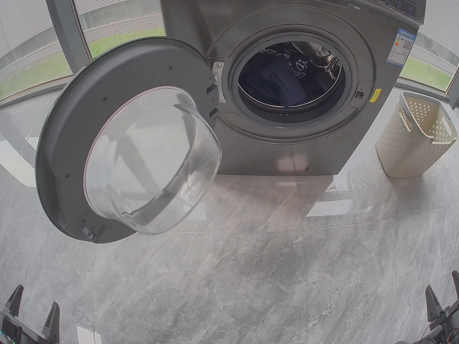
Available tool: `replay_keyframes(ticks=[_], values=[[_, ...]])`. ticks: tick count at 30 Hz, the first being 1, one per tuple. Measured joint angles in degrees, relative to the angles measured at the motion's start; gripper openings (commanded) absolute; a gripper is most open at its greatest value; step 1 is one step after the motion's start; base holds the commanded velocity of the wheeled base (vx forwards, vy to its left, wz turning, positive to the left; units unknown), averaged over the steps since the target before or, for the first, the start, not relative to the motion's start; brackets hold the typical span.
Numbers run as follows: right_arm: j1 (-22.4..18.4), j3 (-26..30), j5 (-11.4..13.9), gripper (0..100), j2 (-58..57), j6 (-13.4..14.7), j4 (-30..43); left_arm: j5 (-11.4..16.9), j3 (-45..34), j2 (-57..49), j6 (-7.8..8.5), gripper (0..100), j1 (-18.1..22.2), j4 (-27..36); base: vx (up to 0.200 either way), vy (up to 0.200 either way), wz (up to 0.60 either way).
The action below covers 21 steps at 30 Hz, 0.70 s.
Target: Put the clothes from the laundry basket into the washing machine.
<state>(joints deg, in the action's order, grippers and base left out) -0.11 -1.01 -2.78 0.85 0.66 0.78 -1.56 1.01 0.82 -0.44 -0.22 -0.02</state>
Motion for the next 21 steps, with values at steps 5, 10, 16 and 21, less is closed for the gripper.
replay_keyframes(ticks=[5,10,16,21], values=[[-0.07,0.00,0.02,100,0.00,0.02,0.01,-0.10,0.00,0.02,0.30,100,0.01,-0.05,0.000,0.000,0.00],[-0.07,0.00,0.02,100,0.00,0.00,0.01,-0.29,0.00,0.04,0.73,100,0.12,-1.50,0.000,0.000,0.00],[-0.07,0.00,0.00,100,0.02,-0.01,0.01,1.13,5.73,1.11,-0.56,100,-0.55,-3.63,0.000,0.000,0.00],[-0.07,0.00,0.00,100,0.02,0.00,0.04,3.94,10.42,7.80,-1.39,100,-2.89,-5.01,0.000,0.000,0.00]])
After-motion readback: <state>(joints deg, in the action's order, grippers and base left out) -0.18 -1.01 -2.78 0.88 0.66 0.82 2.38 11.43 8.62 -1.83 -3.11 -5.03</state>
